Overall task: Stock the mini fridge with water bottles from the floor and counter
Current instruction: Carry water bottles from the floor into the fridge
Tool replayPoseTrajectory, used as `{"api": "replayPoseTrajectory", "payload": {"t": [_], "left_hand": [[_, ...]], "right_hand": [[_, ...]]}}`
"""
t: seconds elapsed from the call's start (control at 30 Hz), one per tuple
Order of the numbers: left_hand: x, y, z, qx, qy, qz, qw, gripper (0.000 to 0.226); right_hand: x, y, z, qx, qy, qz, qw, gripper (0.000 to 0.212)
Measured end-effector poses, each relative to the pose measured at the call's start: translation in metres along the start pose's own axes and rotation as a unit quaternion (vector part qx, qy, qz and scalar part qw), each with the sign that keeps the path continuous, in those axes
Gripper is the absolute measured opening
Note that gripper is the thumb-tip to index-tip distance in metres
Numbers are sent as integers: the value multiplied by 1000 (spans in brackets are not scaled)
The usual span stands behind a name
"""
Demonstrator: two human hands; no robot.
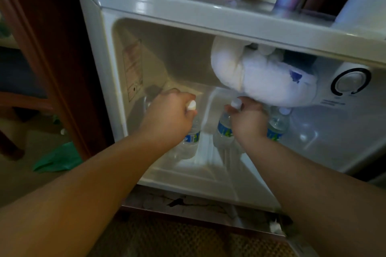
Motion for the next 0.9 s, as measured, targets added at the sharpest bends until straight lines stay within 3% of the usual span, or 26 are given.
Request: {"api": "replayPoseTrajectory", "payload": {"t": [0.27, 0.5, 0.7, 0.8, 0.9], "left_hand": [[-35, 40, 3, 21, -16, -20, 999, 33], [-48, 57, 7, 25, -15, -17, 999, 40], [-59, 66, 17, 22, -24, -37, 999, 41], [-66, 73, 22, 24, -28, -55, 998, 42], [-73, 81, 27, 12, -25, -66, 997, 41]], "right_hand": [[-13, 2, -3, 84, -26, -1, 996, 40], [-15, -2, -3, 116, -27, -12, 993, 40], [-9, 3, -8, 235, -98, 21, 967, 63], [2, -2, -2, 188, -159, 77, 966, 56], [21, -7, 4, 124, -158, 50, 978, 63]]}}
Point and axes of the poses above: each hand's wrist, its own x-axis away from the middle knuckle, its own y-axis out of the palm, z = x × y, the point moved 6 cm from there along -x, towards the middle knuckle, and after that the axes turned 5 degrees about -x, right-handed, at the moved point
